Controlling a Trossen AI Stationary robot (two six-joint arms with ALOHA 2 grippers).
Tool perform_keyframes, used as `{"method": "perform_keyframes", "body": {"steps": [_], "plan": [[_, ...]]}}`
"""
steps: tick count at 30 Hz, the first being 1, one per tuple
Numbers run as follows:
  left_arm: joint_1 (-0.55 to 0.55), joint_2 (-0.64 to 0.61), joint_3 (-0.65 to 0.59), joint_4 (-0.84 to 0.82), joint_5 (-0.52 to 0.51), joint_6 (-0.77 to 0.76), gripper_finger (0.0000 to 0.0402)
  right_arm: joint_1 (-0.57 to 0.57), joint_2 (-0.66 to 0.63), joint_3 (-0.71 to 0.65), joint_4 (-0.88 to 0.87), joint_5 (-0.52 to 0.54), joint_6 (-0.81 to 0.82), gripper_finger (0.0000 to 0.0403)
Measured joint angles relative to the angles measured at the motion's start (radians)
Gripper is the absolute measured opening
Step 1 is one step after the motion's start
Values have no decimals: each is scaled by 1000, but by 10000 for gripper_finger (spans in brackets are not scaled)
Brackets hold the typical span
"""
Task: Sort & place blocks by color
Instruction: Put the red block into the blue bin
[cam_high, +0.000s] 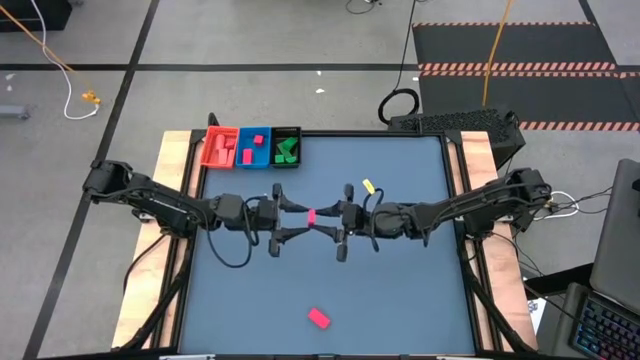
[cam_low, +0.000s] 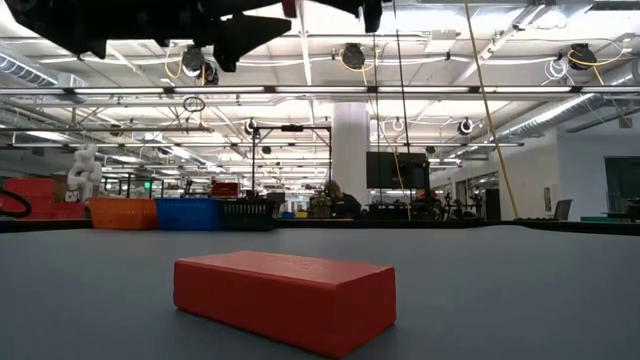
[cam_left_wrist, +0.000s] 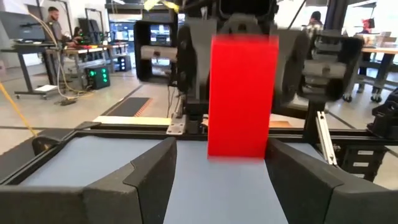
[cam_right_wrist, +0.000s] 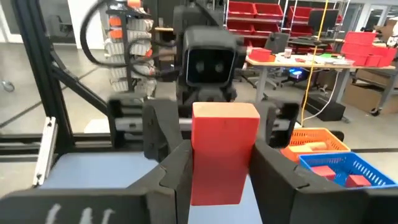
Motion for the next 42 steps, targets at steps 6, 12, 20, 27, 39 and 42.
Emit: {"method": "perform_keyframes", "body": {"steps": [6, 12, 20, 27, 39, 42], "plan": [[-10, 0, 15, -13, 4, 0, 242, -10, 42, 0, 45, -1, -2, 117], [-10, 0, 16, -33, -1, -7, 241, -21, 75, 0, 109, -13, 4, 117], [-7, 0, 16, -37, -66, -18, 234, -35, 79, 0, 106, -46, 39, 117], [-5, 0, 16, -33, -80, 3, 133, -36, 78, 0, 98, -43, 46, 177], [53, -5, 16, -193, -233, -82, 134, -37, 78, 0, -77, 45, 52, 242], [94, -19, 16, -265, -336, -138, 134, -36, 78, 0, -193, 48, 82, 241]]}}
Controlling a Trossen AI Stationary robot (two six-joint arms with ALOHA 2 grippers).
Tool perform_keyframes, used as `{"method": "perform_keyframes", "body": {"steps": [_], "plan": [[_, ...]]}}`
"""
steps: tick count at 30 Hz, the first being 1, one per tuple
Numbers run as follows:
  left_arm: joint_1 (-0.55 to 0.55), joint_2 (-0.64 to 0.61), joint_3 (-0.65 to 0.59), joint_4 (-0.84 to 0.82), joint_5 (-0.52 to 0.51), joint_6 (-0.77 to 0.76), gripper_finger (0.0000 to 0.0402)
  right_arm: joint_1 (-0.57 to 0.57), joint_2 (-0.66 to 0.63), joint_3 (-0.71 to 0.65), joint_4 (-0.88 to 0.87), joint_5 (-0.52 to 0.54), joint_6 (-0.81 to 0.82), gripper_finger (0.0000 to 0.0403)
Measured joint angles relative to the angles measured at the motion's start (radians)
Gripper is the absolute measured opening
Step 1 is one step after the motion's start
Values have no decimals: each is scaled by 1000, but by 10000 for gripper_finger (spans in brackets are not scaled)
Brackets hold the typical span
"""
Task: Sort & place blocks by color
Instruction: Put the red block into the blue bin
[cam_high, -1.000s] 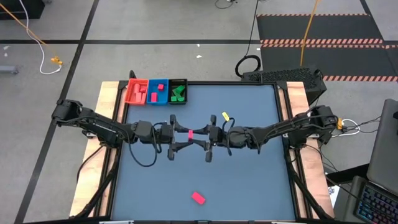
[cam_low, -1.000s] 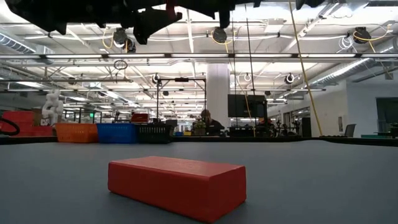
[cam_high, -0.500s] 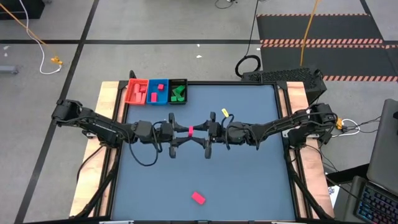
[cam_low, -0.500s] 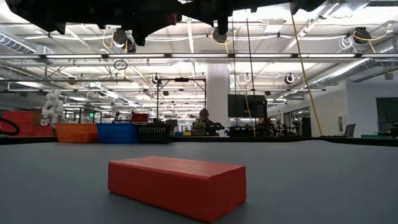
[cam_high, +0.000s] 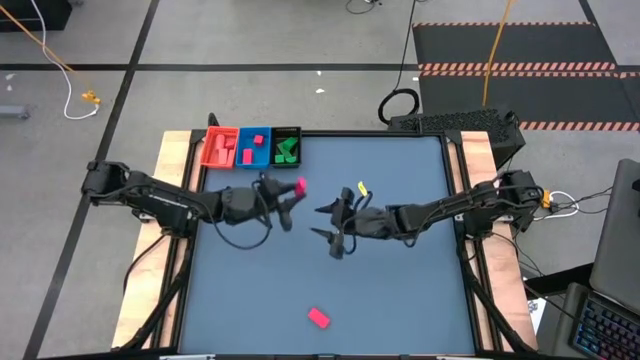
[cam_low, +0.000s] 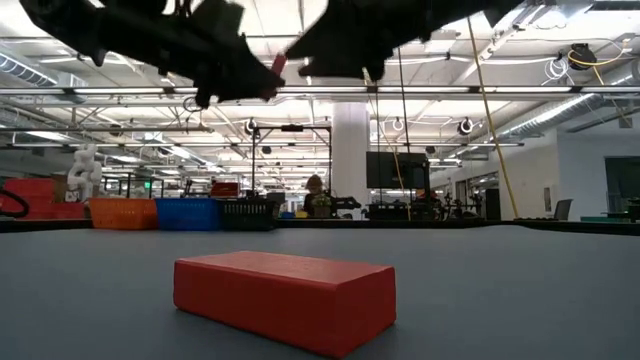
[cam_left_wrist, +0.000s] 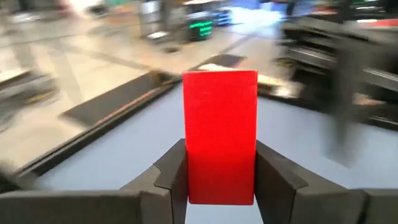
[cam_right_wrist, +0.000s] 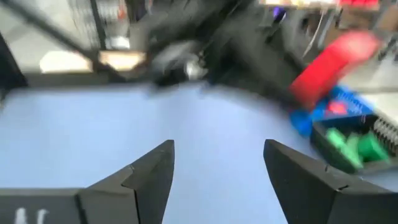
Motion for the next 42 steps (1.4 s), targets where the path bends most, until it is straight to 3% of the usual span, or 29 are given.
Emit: {"method": "perform_keyframes", "body": {"steps": [7, 13, 18, 28, 36, 39, 42], "plan": [[200, -27, 1, -139, -149, -80, 134, 4, 0, 0, -177, 5, 16, 239], [470, -26, 0, -430, -153, -261, 134, 19, 0, 0, -221, 6, -38, 240], [624, -26, 0, -457, 17, -280, 134, 26, 0, 0, -218, 0, -77, 240], [707, -26, 0, -493, 77, -267, 139, 26, 0, 0, -200, 1, -119, 240], [702, -25, 0, -524, 82, -277, 324, 26, 0, 0, -177, 1, -119, 240], [698, -26, 0, -522, 91, -280, 366, 26, 0, 0, -180, 1, -120, 240], [683, -46, 6, -528, 141, -283, 382, 26, 0, 0, -198, 6, -128, 240]]}}
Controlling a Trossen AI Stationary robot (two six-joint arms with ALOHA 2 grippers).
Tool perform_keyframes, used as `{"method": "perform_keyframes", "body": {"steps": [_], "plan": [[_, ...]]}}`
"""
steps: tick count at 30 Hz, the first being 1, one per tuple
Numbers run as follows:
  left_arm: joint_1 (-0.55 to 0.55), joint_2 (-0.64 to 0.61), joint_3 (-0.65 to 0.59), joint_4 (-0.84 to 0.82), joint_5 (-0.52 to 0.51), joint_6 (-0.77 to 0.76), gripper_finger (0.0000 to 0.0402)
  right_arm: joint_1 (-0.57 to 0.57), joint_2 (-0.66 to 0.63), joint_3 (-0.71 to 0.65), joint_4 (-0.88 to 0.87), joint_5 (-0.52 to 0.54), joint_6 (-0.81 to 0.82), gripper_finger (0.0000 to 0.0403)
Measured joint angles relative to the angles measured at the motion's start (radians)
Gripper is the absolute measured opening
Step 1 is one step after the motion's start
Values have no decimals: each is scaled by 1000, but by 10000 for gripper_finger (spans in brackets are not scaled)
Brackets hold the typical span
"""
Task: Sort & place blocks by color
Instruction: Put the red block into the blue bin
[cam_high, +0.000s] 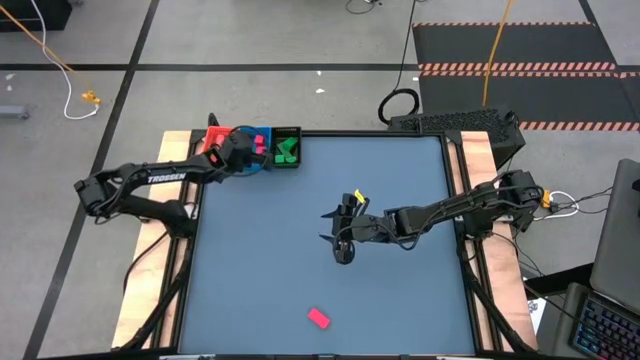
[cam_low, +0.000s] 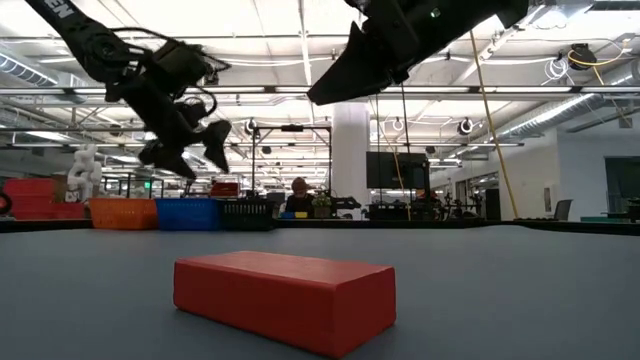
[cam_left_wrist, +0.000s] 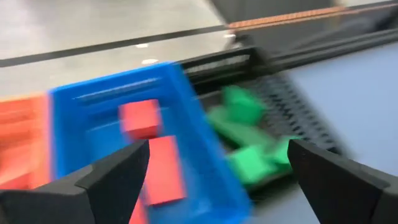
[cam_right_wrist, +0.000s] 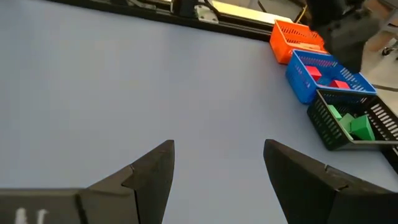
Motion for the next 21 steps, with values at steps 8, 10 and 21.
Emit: {"method": "perform_keyframes", "body": {"steps": [8, 10, 21], "plan": [[-194, -125, 45, 18, 266, 36, 345, 0, 0, 0, -31, -15, 20, 240], [-280, -138, 45, 34, 277, 45, 333, 2, 0, 0, -53, -70, 39, 240], [-622, -42, 26, 415, 250, 128, 283, 2, -1, -36, -59, -457, -18, 240]]}}
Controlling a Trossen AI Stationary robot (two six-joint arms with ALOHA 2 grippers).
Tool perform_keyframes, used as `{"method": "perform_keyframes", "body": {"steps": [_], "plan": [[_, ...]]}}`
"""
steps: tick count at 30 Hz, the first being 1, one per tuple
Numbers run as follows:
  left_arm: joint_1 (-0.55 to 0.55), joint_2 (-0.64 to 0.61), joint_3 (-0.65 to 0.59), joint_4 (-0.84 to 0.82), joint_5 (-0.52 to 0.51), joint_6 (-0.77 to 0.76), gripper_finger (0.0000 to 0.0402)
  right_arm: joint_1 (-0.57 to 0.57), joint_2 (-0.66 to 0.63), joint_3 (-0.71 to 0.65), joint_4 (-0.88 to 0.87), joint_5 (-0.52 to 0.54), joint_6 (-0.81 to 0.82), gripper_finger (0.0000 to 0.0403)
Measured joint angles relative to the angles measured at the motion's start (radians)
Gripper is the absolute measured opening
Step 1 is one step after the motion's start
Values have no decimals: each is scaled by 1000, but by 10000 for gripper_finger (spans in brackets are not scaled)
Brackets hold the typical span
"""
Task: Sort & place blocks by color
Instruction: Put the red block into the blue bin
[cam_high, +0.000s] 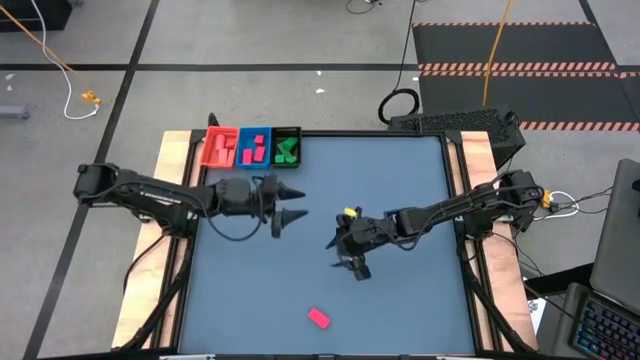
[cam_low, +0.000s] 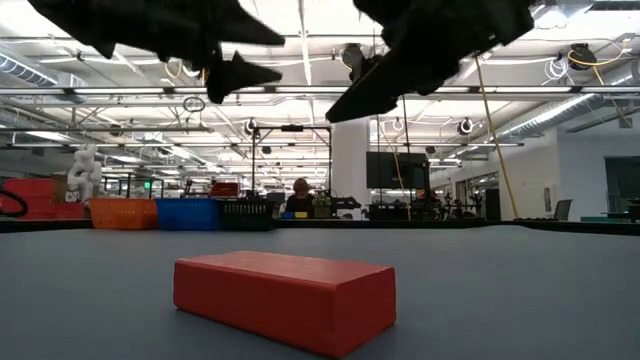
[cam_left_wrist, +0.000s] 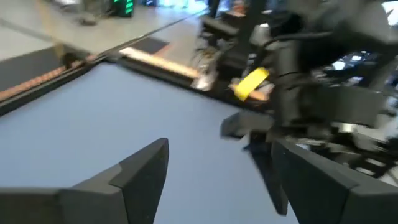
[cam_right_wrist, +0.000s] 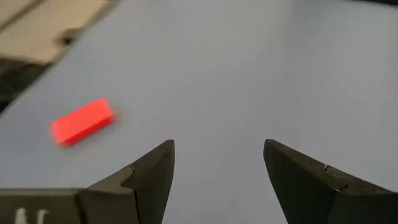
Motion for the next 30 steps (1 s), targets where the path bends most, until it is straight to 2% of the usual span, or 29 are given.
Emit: {"method": "perform_keyframes", "body": {"steps": [2, 4, 8, 12, 15, 20, 23, 30], "plan": [[-29, 17, 0, 70, 0, 17, 281, 1, 0, -19, 41, -68, -63, 240], [-48, 39, 0, 142, 0, 16, 281, 7, 0, -28, 94, -54, -54, 240], [-68, 75, 0, 203, 10, 29, 282, 37, 0, -31, 87, 67, 28, 240], [-73, 110, 0, 213, -27, 44, 280, 114, 0, -31, 39, 205, 87, 240], [-73, 136, 0, 241, -34, 47, 276, 181, 0, -10, -66, 294, 173, 239], [-73, 168, 0, 306, -50, 89, 265, 271, 1, 89, -264, 384, 371, 226], [-76, 177, 0, 319, -43, 118, 251, 312, 15, 156, -298, 385, 451, 213], [-98, 177, 0, 327, 93, 115, 233, 349, 199, 371, -493, 383, 535, 200]]}}
